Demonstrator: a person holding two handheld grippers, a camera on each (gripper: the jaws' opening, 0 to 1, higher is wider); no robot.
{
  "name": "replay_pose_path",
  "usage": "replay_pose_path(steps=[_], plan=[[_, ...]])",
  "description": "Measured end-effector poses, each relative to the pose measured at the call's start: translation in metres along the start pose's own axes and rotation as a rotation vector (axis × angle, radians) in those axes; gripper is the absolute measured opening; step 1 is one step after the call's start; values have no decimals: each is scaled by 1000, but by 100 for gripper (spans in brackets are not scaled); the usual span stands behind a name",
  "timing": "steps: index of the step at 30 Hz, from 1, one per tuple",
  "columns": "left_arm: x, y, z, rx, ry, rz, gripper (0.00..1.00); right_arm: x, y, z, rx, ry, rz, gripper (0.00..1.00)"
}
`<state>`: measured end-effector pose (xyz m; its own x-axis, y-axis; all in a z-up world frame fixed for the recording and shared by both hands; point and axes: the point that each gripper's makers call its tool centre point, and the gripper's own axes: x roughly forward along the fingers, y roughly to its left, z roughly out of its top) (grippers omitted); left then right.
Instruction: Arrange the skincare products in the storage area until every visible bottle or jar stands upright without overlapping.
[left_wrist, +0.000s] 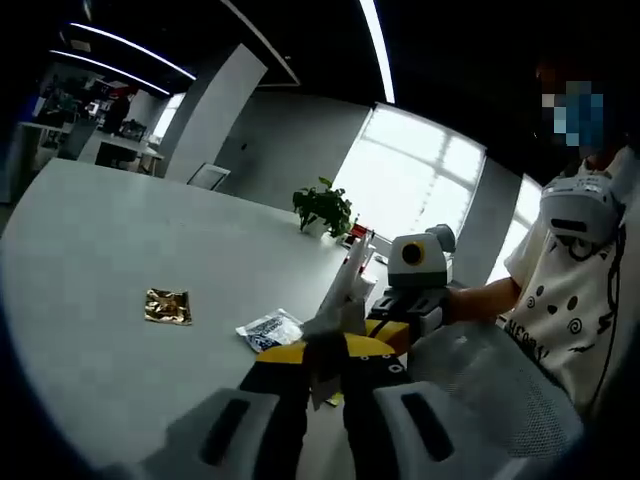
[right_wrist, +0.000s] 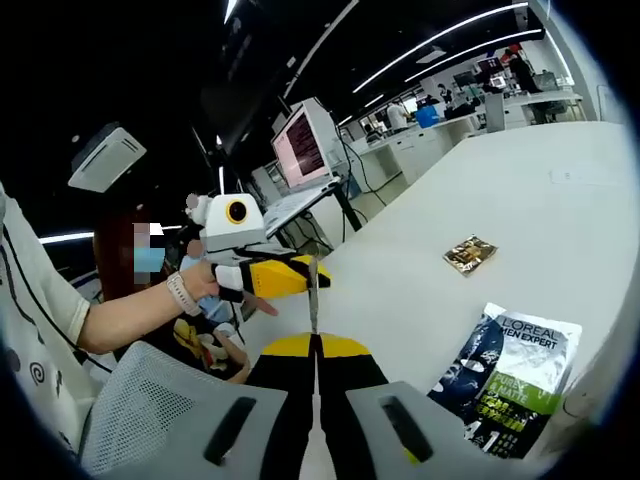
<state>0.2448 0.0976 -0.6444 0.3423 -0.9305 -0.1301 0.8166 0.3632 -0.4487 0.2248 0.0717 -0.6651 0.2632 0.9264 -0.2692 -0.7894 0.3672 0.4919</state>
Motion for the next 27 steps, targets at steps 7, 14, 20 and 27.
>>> replay_pose_path(steps=[7, 14, 20, 27], plan=[[1, 4, -9, -78, 32, 16, 1, 4, -10, -11, 81, 14, -13, 1], [4, 6, -18, -187, 76, 44, 0, 4, -19, -18, 75, 32, -71, 4], [3, 18, -29, -250, 112, 99, 0, -1, -35, -21, -83, 71, -186, 8], [9, 38, -53, -344, 202, 188, 0, 0, -34, -27, -210, 122, -206, 8]])
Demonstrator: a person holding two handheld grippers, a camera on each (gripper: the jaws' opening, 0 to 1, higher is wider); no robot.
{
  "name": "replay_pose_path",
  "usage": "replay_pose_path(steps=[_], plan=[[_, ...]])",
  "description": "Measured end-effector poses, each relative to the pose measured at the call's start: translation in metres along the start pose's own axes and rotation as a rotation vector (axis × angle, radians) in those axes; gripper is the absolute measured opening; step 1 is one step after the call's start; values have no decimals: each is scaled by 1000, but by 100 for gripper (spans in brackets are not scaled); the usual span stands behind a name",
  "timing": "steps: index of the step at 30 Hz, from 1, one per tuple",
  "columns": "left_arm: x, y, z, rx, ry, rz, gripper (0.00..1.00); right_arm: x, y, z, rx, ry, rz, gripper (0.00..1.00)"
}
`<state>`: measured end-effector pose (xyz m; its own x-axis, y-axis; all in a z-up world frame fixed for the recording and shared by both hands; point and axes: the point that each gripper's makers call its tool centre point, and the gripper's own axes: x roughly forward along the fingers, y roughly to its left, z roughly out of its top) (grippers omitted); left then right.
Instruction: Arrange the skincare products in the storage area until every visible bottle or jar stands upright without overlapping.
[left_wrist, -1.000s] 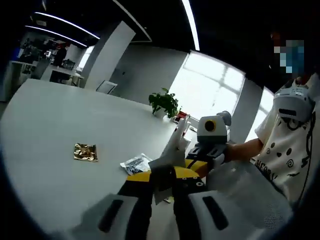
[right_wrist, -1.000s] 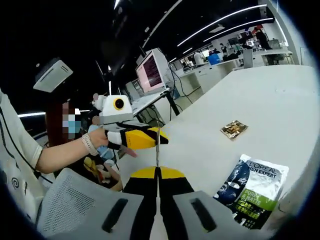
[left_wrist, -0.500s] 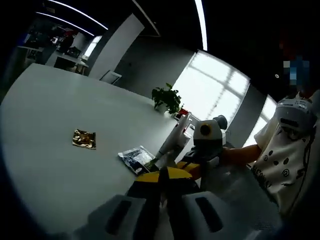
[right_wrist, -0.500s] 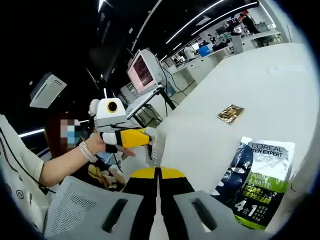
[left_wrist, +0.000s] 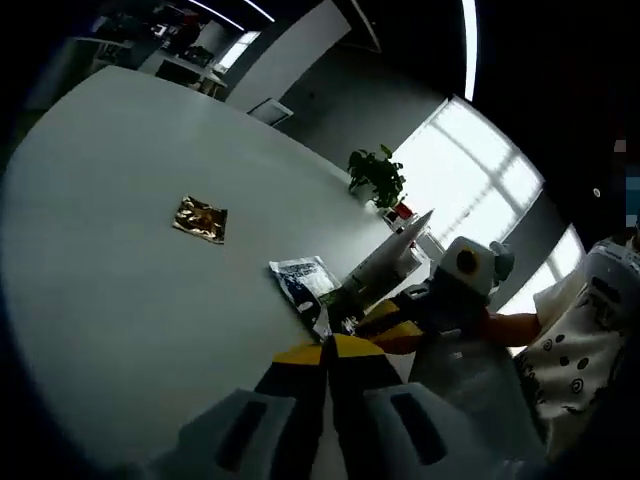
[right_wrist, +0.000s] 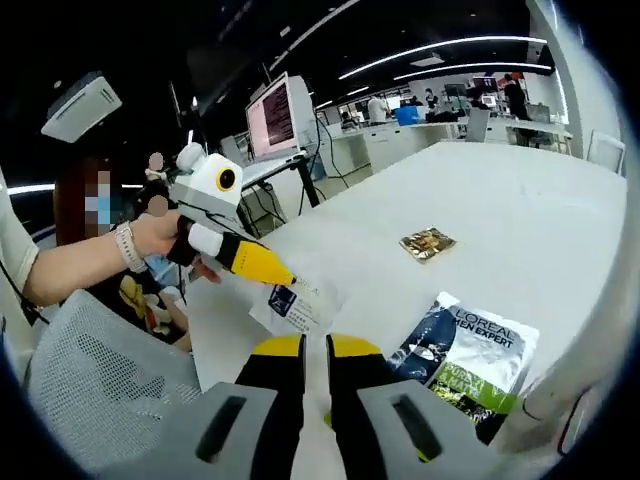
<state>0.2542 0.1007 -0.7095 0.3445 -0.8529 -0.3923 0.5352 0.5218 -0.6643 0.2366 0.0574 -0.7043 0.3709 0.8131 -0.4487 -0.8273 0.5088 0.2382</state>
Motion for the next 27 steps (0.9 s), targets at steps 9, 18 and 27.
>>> replay_pose_path(steps=[9, 18, 27], plan=[[18, 14, -24, 82, 152, 132, 0, 12, 8, -11, -96, 66, 16, 9], [28, 15, -30, 187, 212, 177, 0, 32, 8, -31, -323, 170, 10, 7], [28, 22, -31, 256, 240, 223, 0, 43, 5, -40, -346, 198, 8, 5]])
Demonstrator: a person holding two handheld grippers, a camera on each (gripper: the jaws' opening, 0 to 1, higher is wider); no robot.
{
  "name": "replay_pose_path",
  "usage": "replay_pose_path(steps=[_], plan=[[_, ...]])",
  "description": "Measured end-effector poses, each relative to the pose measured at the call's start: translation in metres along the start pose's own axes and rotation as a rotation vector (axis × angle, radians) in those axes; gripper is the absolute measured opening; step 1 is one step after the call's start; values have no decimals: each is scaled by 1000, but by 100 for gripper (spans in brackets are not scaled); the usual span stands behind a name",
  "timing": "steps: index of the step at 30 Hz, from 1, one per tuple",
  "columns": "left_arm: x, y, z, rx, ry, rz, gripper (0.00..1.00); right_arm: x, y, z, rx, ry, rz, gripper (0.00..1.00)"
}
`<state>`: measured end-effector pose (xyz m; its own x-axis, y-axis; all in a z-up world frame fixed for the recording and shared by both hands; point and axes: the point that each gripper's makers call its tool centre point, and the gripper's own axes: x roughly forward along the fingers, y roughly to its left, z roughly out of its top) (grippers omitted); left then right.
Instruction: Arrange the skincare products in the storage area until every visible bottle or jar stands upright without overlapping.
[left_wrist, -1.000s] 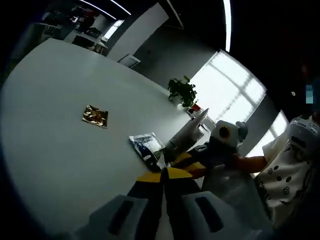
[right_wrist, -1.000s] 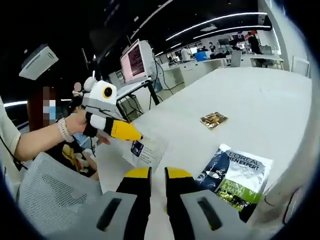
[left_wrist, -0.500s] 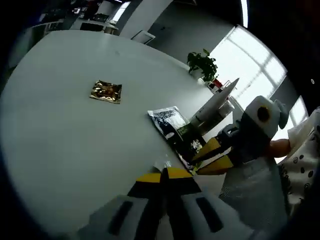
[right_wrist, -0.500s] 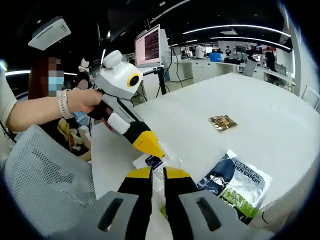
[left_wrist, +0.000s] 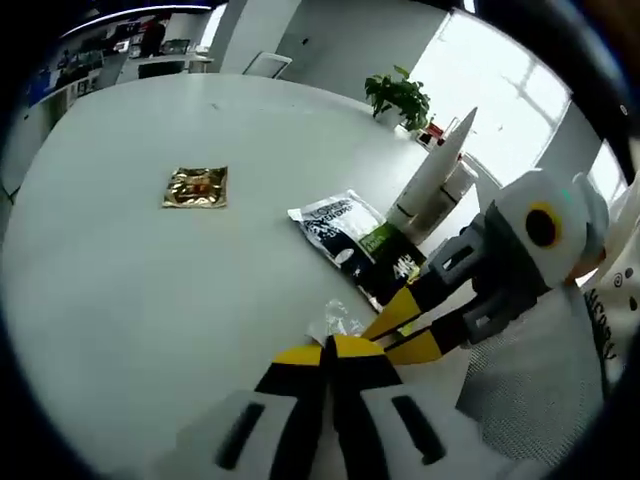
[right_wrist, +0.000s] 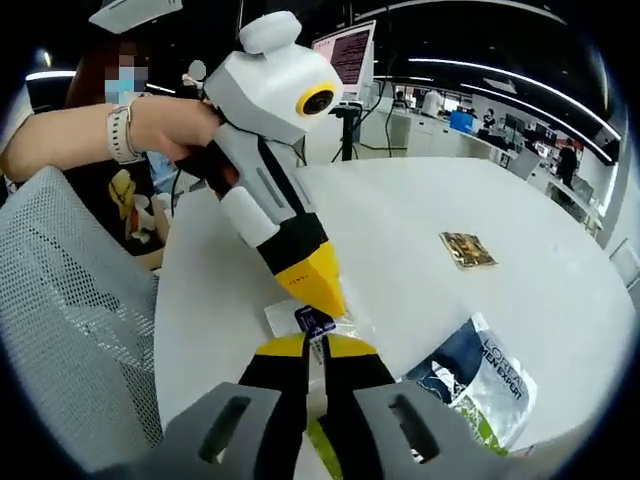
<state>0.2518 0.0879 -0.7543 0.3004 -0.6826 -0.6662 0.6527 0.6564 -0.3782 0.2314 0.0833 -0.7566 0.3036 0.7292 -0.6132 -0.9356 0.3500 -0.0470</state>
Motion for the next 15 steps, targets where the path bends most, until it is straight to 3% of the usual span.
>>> replay_pose_path(steps=[15], plan=[[11, -15, 1, 125, 31, 22, 0, -3, -2, -11, 17, 32, -19, 7]])
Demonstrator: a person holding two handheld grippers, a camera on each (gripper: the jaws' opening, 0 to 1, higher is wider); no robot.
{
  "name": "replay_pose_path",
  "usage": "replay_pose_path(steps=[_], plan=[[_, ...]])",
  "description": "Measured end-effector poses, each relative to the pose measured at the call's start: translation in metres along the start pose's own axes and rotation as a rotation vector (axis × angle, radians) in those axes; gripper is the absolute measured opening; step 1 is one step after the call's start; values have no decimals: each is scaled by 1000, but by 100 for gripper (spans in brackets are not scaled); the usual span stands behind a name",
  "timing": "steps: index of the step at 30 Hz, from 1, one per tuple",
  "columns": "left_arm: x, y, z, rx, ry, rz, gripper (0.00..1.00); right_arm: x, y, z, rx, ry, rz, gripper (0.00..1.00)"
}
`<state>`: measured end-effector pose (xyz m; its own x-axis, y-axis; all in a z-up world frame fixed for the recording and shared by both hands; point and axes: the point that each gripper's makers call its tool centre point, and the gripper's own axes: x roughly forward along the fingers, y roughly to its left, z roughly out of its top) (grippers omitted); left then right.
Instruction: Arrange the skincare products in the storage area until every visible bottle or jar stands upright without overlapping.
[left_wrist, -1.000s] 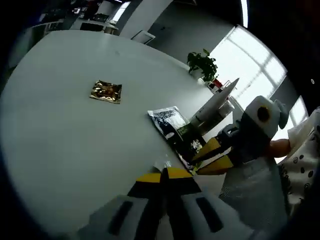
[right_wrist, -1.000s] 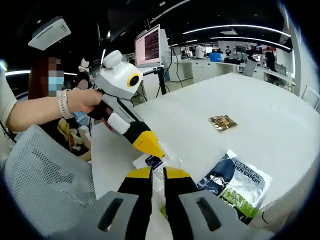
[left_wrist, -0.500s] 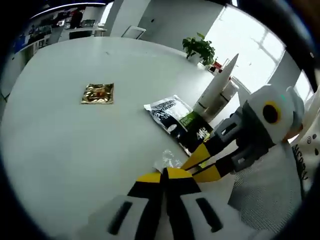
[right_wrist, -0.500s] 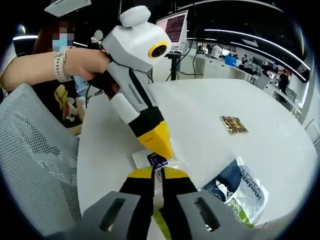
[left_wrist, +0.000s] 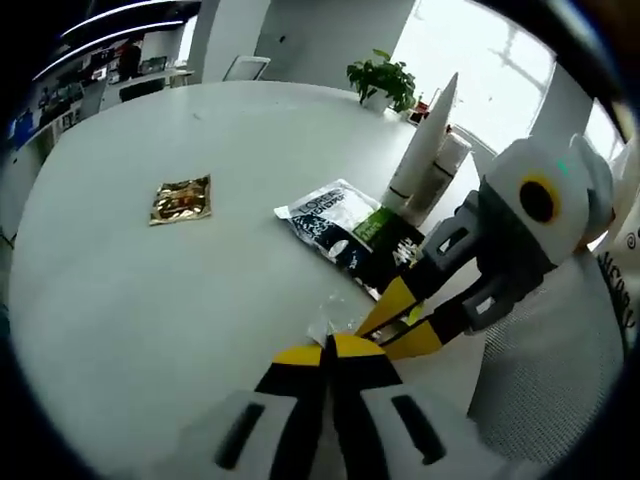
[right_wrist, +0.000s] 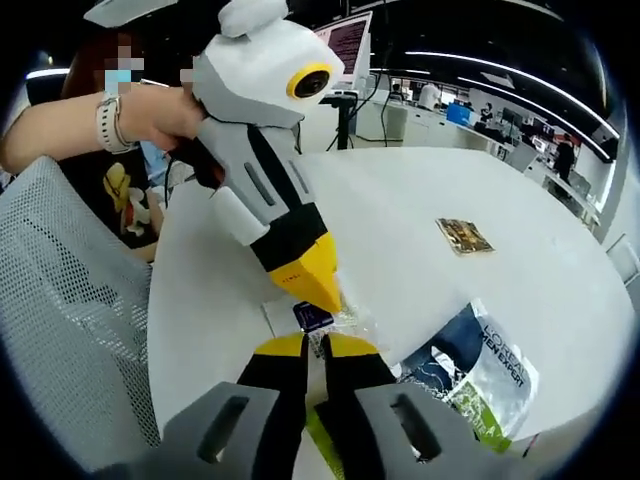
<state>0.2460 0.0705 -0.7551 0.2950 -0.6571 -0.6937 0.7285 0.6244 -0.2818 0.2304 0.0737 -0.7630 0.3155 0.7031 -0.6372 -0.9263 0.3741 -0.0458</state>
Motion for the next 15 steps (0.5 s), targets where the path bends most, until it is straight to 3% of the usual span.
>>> replay_pose_path(steps=[11, 15], plan=[[3, -4, 0, 23, 15, -19, 0, -6, 2, -6, 4, 13, 7, 7], [1, -2, 2, 51, -4, -12, 3, -6, 1, -7, 15, 11, 12, 7]])
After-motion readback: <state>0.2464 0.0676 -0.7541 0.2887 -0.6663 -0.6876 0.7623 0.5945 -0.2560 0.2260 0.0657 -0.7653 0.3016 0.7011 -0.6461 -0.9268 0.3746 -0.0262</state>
